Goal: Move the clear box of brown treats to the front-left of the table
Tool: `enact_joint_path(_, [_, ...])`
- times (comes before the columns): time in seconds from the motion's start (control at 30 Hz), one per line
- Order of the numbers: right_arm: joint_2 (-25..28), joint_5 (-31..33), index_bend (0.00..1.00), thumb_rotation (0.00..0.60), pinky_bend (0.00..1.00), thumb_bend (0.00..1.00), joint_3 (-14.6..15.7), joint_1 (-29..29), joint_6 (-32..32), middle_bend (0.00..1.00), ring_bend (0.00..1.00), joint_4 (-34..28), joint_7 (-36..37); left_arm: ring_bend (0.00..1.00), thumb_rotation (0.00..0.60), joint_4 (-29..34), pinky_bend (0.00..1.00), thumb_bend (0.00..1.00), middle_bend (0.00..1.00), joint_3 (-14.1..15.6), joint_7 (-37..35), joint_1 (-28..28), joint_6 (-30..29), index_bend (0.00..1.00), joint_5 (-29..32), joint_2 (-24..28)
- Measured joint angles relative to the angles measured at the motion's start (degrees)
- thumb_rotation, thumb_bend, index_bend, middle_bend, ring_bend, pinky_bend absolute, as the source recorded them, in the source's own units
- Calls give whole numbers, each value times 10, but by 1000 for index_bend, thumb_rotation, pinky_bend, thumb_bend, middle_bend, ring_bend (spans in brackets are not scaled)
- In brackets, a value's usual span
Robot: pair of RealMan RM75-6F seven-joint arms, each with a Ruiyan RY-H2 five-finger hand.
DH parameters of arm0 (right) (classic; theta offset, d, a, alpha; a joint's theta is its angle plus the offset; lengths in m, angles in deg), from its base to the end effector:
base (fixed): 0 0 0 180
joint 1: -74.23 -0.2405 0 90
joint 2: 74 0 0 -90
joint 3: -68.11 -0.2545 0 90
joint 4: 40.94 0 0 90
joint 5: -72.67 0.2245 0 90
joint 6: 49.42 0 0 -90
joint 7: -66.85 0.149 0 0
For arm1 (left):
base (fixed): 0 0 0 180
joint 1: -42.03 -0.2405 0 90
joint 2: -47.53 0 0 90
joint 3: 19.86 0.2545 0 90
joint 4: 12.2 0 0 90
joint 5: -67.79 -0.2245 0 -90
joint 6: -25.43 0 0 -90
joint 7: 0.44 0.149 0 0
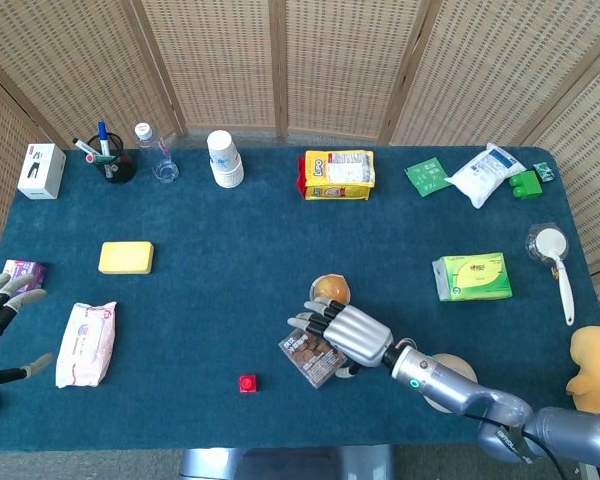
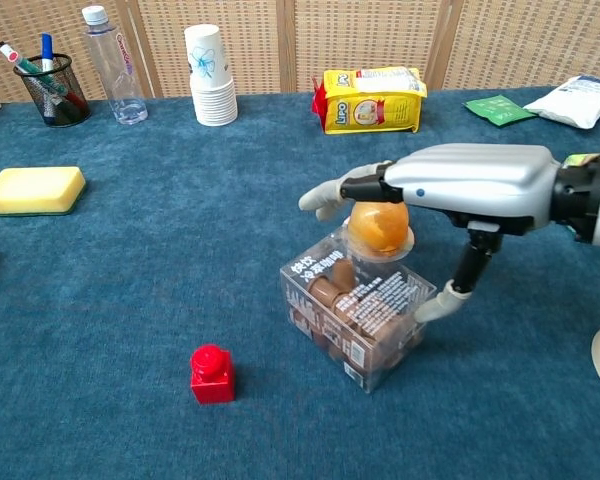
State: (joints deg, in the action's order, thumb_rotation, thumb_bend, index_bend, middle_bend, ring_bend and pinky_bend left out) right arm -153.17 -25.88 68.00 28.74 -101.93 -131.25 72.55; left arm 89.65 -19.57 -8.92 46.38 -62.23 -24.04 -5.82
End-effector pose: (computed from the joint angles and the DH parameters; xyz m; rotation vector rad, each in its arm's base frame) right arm -0.1196 -0.2893 -0.0246 2.4001 -0.7921 1.1042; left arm -0.2850 0.1698 0.1805 -1.4288 -0.9784 -1.0377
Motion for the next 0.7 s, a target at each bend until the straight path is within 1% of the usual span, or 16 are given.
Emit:
enact_joint_path(0.17, [-13,20,10,600,144,0,-14,-14,15,169,72,-4,-11,39,600,-7,58,154,138,1,-8,-4,-4,212,1,0])
enact_joint_path(0.7, [-48,48,10,600,144,0,-36,-40,32,169,72,7,-22,39,600,-8,57,154,138,2,-9,-13,-14,211,2,5])
